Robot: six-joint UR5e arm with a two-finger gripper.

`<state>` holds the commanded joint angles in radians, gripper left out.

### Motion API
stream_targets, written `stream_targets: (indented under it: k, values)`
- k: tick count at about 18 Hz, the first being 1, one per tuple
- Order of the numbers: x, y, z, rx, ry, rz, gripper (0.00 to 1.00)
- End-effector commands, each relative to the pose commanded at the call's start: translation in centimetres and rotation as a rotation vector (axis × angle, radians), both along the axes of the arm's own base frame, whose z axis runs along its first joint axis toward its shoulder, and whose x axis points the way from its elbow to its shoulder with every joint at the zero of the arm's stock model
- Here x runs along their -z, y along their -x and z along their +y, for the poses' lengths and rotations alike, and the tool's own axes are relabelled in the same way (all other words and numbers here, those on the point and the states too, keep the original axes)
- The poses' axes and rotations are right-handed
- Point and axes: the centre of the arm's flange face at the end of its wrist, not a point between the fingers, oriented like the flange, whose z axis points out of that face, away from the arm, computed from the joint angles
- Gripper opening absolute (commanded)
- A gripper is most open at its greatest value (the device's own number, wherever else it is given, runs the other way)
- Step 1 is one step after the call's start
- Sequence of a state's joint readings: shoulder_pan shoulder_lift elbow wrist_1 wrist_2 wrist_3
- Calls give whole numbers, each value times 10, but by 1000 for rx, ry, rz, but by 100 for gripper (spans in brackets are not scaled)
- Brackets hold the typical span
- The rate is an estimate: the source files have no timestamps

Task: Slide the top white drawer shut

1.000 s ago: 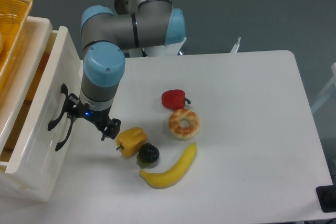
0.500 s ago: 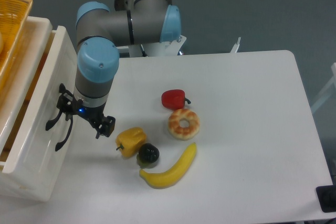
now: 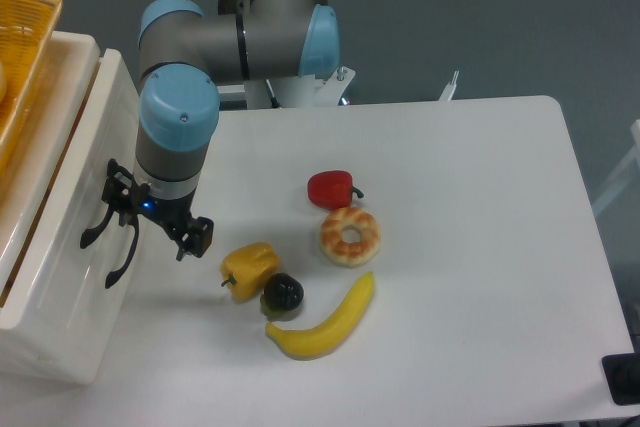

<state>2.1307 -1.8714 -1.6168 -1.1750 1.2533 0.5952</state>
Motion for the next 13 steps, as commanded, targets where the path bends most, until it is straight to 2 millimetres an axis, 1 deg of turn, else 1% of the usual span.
stream_targets:
  k: [8, 13]
  values:
    - [2, -1, 0, 3, 1, -4, 100]
    - [1, 5, -1, -3, -2, 0, 100]
